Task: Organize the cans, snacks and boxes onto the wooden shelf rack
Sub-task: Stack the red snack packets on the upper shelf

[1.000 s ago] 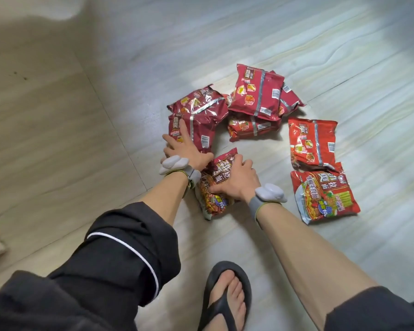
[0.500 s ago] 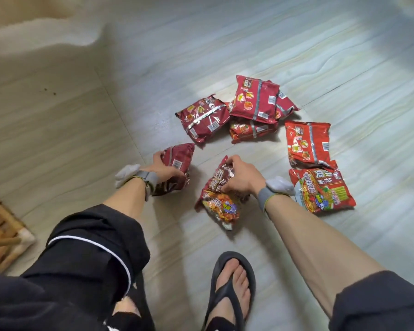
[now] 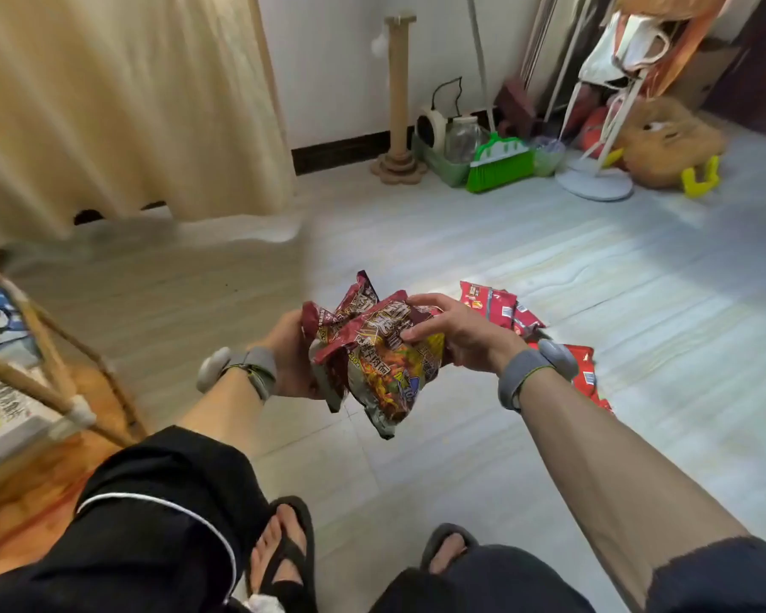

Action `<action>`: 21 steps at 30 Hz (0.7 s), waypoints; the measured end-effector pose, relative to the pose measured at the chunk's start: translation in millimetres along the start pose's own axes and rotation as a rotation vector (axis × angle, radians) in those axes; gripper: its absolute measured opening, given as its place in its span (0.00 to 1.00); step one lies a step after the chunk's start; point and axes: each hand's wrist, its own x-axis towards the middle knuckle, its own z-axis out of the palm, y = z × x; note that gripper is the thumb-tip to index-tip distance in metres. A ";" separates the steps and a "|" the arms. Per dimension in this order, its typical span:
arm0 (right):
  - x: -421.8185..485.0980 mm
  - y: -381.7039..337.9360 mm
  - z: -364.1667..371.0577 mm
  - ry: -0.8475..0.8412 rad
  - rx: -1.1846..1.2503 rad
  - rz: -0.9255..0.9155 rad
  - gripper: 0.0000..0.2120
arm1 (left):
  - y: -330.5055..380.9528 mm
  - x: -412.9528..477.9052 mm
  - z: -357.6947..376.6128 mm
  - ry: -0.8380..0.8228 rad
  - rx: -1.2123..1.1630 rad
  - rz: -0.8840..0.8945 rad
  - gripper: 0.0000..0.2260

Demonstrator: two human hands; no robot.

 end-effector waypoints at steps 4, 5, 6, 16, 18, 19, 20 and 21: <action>-25.3 -35.9 31.1 -0.032 0.016 -0.084 0.29 | 8.8 -53.4 -6.3 -0.007 0.051 0.047 0.21; -32.6 -40.0 41.1 -0.046 0.014 -0.099 0.25 | 8.6 -69.5 -8.6 -0.005 0.073 0.069 0.23; -39.0 -47.4 54.6 -0.072 0.018 -0.127 0.22 | 10.0 -86.2 -13.9 -0.003 0.079 0.095 0.24; -57.6 -83.9 146.3 -0.133 0.023 -0.175 0.24 | -6.4 -171.8 -47.5 0.077 0.177 0.232 0.35; -61.0 -89.2 169.7 -0.125 -0.047 -0.167 0.27 | -14.2 -186.4 -60.1 0.100 0.089 0.272 0.37; -63.5 -89.7 173.7 -0.098 -0.069 -0.165 0.28 | -16.1 -185.1 -60.1 0.104 0.046 0.283 0.37; -63.7 -92.7 188.4 -0.088 -0.087 -0.171 0.28 | -20.5 -191.4 -68.9 0.108 -0.015 0.313 0.38; -63.9 -94.6 200.3 -0.068 -0.094 -0.176 0.28 | -24.6 -194.4 -75.2 0.112 -0.084 0.352 0.39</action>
